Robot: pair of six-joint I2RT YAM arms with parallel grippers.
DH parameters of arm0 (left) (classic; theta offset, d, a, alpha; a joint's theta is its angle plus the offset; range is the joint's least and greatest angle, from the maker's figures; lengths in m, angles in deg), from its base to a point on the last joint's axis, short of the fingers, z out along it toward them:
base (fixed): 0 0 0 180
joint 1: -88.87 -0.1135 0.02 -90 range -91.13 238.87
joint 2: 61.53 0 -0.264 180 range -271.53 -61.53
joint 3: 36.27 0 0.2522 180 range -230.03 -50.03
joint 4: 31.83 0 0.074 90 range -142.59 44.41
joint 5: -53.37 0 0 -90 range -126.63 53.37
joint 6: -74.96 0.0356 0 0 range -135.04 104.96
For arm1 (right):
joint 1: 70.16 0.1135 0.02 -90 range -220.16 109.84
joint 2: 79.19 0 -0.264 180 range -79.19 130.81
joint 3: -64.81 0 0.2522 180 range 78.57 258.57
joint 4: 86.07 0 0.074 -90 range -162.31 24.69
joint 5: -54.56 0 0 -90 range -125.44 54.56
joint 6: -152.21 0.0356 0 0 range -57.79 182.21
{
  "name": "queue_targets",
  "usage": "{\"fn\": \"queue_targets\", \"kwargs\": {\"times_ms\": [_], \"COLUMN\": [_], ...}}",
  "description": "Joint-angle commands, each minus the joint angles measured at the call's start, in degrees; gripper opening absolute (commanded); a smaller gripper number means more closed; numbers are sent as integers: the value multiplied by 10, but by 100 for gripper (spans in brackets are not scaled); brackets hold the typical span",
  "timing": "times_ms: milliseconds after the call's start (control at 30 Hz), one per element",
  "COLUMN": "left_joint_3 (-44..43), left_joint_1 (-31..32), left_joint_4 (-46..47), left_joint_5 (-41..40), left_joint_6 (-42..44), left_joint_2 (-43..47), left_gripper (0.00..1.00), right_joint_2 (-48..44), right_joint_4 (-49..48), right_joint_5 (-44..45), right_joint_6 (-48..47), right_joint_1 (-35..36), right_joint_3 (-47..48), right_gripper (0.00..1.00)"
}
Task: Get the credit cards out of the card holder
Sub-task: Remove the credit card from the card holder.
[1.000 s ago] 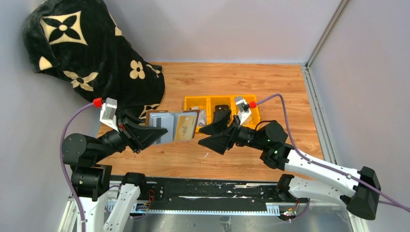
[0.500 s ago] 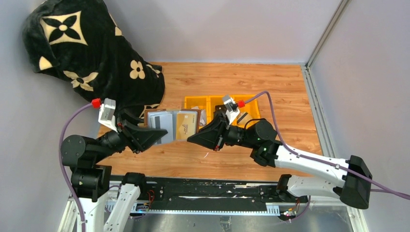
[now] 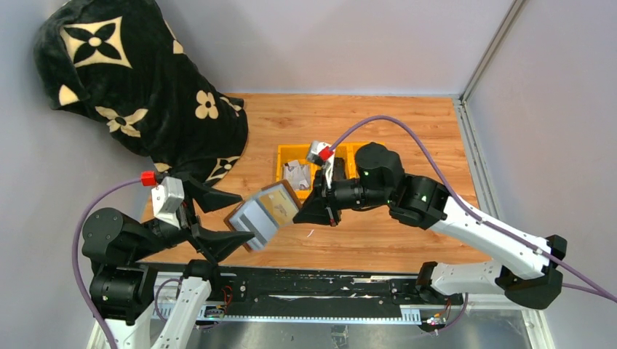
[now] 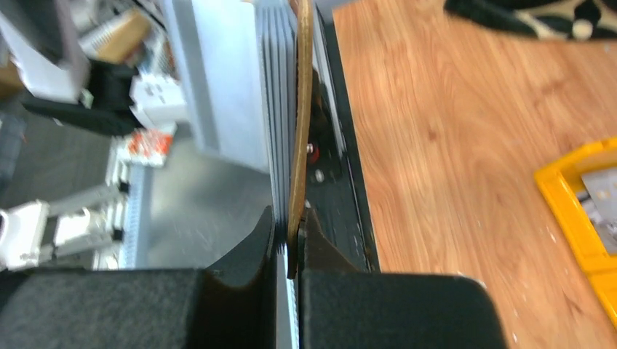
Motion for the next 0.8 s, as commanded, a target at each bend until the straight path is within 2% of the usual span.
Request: {"fn": "queue_targets", "kwargs": {"times_ms": [0,333,567,767], "left_joint_3": [-4,80,107,128], "left_joint_1": [2,2,2,2], "left_joint_4": [-20,-38,-81,-82], "left_joint_5": [73,85,103,98], "left_joint_6": [47,119,159,160], "left_joint_2": [4,11,25,42], "left_gripper": [93,88,86,76], "right_joint_2": [36,171,222,252], "right_joint_4": [214,356,380,391], "right_joint_5": [-25,-10,-11,-19], "right_joint_6": [-124,-216,-240,-264], "right_joint_1": [10,74,94,104], "right_joint_3": [64,237,317,366], "right_gripper": [0,0,0,0]}}
